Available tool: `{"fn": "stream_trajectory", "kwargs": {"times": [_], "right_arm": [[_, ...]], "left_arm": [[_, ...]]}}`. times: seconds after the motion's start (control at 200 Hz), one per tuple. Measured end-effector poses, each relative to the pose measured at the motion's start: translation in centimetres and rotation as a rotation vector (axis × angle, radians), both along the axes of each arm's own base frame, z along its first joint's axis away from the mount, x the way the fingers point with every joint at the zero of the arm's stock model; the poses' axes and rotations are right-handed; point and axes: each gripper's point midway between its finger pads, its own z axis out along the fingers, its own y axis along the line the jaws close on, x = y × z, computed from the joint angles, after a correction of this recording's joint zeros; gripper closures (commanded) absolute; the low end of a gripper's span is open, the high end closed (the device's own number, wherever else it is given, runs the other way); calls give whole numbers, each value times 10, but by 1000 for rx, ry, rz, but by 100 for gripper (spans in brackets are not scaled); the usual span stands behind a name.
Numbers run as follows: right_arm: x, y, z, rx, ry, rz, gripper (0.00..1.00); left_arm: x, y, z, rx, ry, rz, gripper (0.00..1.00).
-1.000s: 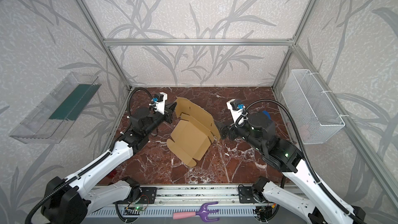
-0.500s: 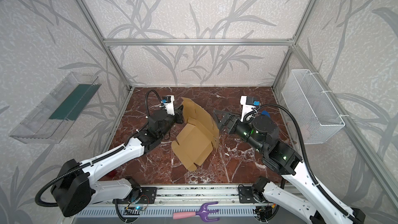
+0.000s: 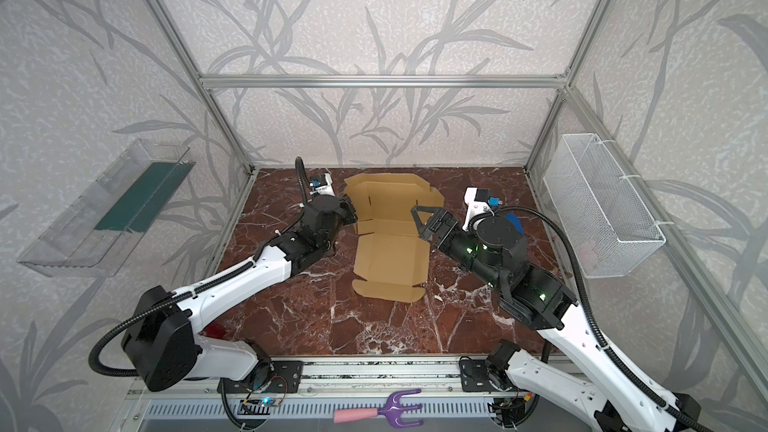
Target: Fold the paper box
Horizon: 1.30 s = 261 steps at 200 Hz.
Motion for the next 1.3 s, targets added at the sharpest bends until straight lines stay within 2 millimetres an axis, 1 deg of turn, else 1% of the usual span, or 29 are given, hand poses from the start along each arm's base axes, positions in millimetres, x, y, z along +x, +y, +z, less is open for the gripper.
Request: {"fn": "stream_trajectory", "kwargs": {"times": [0.07, 0.155, 0.265, 0.31, 0.35, 0.45, 0.59, 0.725, 0.875, 0.955, 1.035, 1.18, 1.25, 1.305], "right_arm": [[5, 0, -4, 3, 20, -24, 10], [11, -1, -9, 12, 47, -58, 11], [19, 1, -17, 24, 80, -94, 19], [24, 3, -22, 26, 96, -105, 21], [29, 6, -28, 27, 116, -115, 21], [42, 13, -44, 22, 165, -134, 22], [64, 23, -69, 17, 239, -150, 24], [78, 30, -88, 4, 283, -153, 24], [91, 33, -104, -1, 325, -156, 24], [98, 29, -111, -8, 341, -169, 24], [101, 24, -110, -13, 332, -183, 24], [102, 10, -97, -9, 291, -212, 24], [102, -1, -89, 12, 274, -228, 24], [101, -13, -84, 24, 259, -250, 24]], "left_arm": [[-3, -3, -7, -12, 5, -3, 100], [-9, -7, -22, -19, 17, -17, 100], [-17, -10, -44, -17, 37, -46, 100], [-20, -11, -51, -20, 40, -61, 100], [-22, -13, -57, -23, 42, -79, 100], [-26, -19, -62, -29, 31, -124, 100], [-32, -30, -61, -4, -16, -206, 100], [-41, -46, -57, 40, -65, -296, 100], [-53, -65, -51, 83, -114, -388, 100], [-63, -73, -46, 114, -140, -435, 100], [-73, -80, -40, 140, -167, -477, 100], [-94, -96, -30, 190, -212, -569, 100], [-105, -100, -24, 204, -231, -607, 100], [-115, -99, -19, 204, -244, -632, 100]]}}
